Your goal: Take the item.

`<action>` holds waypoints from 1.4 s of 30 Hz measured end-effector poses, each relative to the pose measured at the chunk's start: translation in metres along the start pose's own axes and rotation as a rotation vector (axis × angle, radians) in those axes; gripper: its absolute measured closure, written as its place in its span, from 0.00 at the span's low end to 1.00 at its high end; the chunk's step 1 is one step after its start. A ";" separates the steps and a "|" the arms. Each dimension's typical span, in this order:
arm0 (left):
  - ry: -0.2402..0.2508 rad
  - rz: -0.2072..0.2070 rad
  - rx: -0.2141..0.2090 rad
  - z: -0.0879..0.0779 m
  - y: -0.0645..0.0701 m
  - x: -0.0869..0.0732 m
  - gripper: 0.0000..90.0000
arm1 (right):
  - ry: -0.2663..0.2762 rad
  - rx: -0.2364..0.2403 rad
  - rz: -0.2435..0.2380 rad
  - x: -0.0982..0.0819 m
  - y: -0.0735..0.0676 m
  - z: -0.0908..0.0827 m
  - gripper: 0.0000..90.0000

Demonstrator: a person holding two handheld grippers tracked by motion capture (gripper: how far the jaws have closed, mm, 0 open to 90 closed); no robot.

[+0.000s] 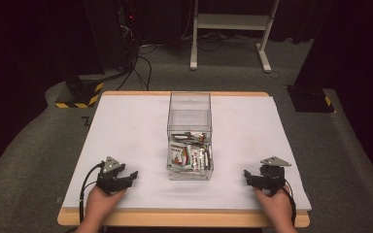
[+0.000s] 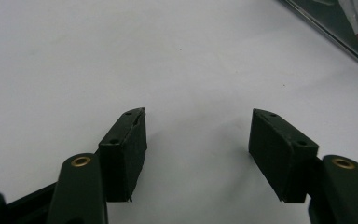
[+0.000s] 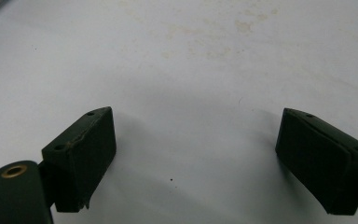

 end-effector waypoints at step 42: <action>0.010 0.040 0.036 -0.005 0.006 0.004 0.41 | 0.003 0.001 -0.003 0.000 0.000 0.000 0.13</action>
Point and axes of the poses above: each handheld gripper's, and its own axes: z roughly forward along the jaws, x roughly out of its top, y roughly to its right, the point moved 7 cm from there along z, roughly forward along the jaws, and after that the axes turned 7 degrees about y, right-handed, at the moved point
